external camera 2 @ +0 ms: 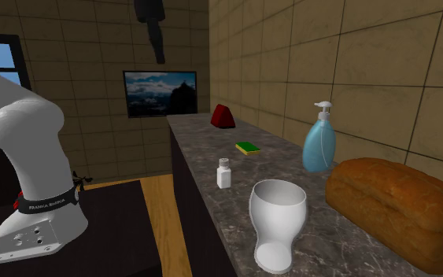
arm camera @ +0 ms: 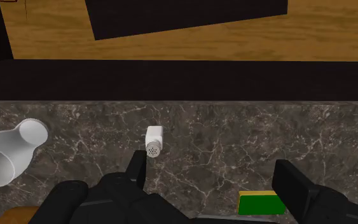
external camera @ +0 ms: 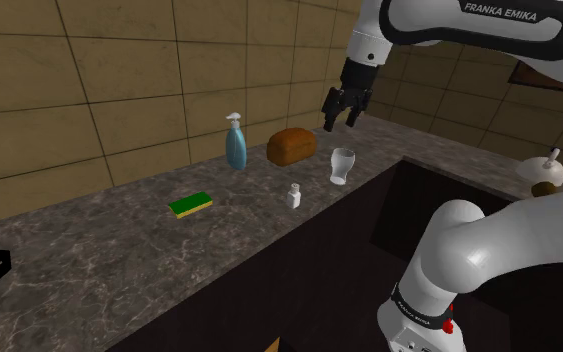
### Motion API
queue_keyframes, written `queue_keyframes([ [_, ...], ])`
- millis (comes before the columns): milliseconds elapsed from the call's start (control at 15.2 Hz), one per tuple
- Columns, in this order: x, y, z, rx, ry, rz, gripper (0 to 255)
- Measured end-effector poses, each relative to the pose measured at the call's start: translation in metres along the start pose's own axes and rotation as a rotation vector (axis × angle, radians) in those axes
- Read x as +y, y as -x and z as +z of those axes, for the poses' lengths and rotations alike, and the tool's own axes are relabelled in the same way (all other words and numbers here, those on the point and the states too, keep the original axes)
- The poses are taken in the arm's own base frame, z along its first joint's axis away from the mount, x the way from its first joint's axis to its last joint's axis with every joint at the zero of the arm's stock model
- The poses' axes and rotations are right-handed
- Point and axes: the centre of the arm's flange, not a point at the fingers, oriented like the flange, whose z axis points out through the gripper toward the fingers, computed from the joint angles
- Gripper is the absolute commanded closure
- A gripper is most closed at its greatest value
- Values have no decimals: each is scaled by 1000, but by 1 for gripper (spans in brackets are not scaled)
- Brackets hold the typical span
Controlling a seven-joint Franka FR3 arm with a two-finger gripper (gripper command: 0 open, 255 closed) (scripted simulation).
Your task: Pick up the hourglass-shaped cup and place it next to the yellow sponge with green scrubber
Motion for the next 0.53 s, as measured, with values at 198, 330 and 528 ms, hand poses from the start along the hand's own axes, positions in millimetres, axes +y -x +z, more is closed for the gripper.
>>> queue_keyframes([
  [198,11,-7,8,-5,0,4,0],
  [330,29,-22,21,-13,1,9,0],
  [528,58,-38,45,-25,2,17,0],
])
